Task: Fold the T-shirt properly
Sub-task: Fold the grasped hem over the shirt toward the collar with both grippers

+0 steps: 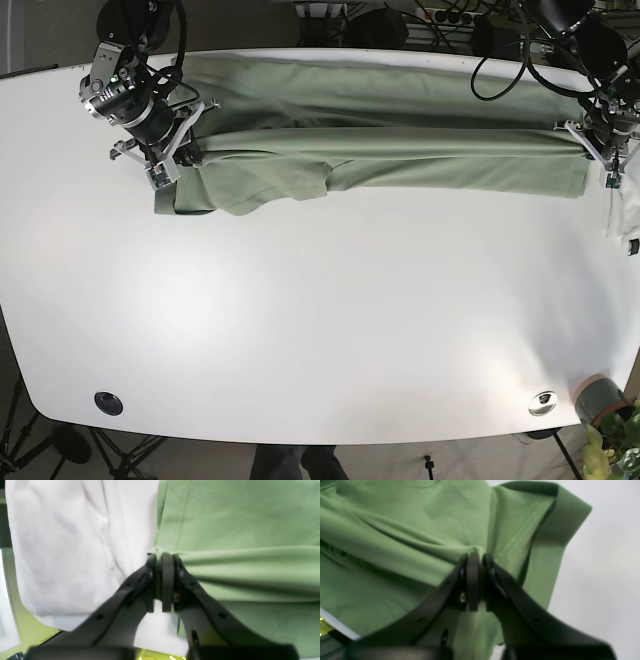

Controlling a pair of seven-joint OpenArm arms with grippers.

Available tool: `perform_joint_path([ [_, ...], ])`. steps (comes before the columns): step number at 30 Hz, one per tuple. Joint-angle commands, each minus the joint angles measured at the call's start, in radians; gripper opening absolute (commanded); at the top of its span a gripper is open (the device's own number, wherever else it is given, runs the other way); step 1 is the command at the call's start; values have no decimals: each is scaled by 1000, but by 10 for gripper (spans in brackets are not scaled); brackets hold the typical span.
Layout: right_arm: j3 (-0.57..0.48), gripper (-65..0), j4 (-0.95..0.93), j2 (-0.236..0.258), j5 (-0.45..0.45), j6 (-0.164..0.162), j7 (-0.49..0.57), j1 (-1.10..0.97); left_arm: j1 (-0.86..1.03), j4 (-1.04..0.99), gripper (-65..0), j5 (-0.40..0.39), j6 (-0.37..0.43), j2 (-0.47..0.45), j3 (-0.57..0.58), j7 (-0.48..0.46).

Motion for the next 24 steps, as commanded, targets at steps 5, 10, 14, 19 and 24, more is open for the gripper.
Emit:
perform_joint_path([
  [5,29,-601,19,10,-4,-7,17,4,31,17,-513,9,11,-24,46,-9],
  [10,40,-350,35,10,-4,-7,17,4,25,25,-326,7,11,-21,62,-9],
  [14,40,-241,62,10,-2,-7,17,14,-11,36,-319,4,11,-3,64,-9],
  [19,32,-257,66,10,-1,-7,18,50,-38,126,-319,6,11,28,70,-8],
  [24,22,-257,45,10,79,-7,15,75,-34,142,-319,15,11,51,151,-8],
])
